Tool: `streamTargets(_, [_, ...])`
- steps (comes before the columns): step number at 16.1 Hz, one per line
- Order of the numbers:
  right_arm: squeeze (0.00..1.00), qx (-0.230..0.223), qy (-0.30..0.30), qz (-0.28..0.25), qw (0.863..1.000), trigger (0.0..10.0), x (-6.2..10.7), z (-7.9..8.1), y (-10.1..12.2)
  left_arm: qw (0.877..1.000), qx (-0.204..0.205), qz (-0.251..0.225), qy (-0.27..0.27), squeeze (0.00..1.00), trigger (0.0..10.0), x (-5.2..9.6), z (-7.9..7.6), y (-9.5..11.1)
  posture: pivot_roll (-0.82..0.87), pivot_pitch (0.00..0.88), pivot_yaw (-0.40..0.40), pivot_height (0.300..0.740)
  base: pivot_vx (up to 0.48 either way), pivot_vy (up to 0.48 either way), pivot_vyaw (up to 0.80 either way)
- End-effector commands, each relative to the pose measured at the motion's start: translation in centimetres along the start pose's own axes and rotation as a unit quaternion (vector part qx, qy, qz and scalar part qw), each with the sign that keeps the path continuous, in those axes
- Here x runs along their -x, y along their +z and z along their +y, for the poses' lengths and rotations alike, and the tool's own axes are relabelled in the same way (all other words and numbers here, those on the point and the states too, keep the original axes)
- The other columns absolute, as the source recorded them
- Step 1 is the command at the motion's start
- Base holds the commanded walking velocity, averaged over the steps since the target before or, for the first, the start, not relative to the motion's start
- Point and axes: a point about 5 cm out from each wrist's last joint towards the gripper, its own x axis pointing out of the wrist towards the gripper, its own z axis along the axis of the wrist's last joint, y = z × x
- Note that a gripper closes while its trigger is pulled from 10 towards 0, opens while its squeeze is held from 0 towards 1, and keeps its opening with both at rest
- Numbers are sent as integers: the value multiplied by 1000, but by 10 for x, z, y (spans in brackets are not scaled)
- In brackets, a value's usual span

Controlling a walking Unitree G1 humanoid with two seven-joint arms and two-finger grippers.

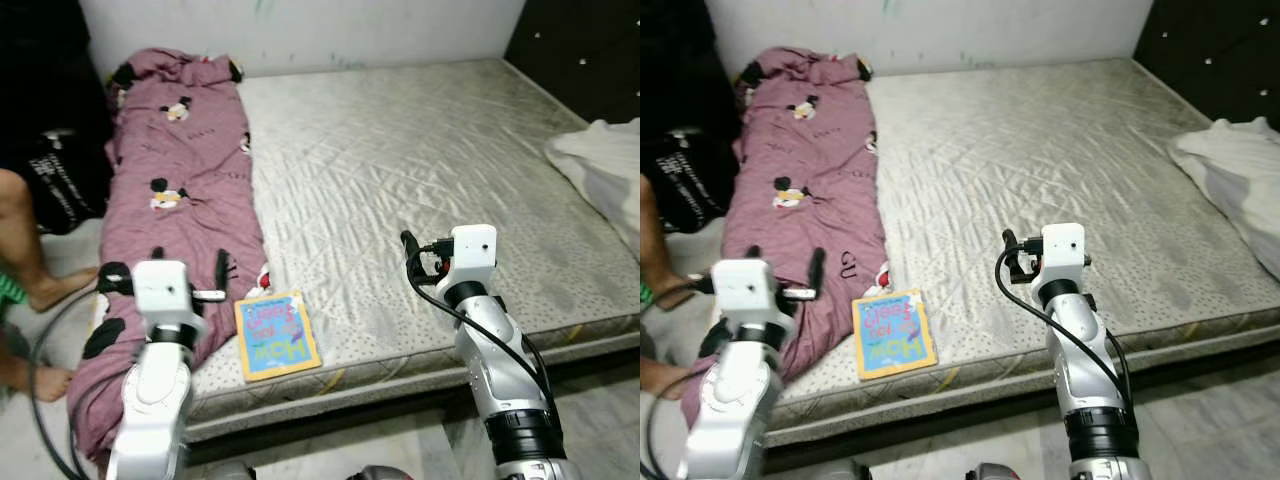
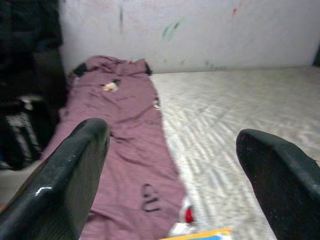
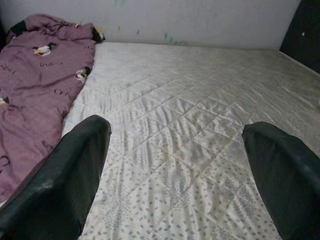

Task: Clean up the room

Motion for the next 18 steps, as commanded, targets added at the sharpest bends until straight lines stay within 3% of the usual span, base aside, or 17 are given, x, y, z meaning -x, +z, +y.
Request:
streamTargets(1, [0, 10, 22, -6, 1000, 10000, -7, 11, 9, 1000, -1, -8, 15, 0, 10000, 0, 5, 2, -23, 48, -55, 740, 0, 0, 0])
streamTargets(4, [0, 12, 41, -12, 999, 10000, -14, 28, 15, 998, -2, -9, 60, 0, 10000, 0, 21, 5, -3, 57, -49, 740, 0, 0, 0])
streamTargets(6, [0, 1, 43, -4, 999, 10000, -9, 37, 5, 998, -18, 6, 66, 0, 10000, 0, 24, 2, 23, 47, -15, 740, 0, 0, 0])
streamTargets(10, [0, -15, 30, 7, 999, 10000, -7, 33, -2, 998, -16, 10, 65, 0, 10000, 0, 25, 0, 33, 41, -6, 740, 0, 0, -144])
streamTargets(15, [0, -6, 43, 4, 999, 10000, -16, 35, 2, 998, 1, 16, 63, 0, 10000, -5, 24, 0, 50, 54, -28, 740, 0, 0, -400])
streamTargets(18, [0, -5, 56, 3, 998, 10000, -17, 38, 3, 997, 6, 7, 82, 0, 10000, 2, 27, 5, 63, 66, -41, 740, 0, 0, 0])
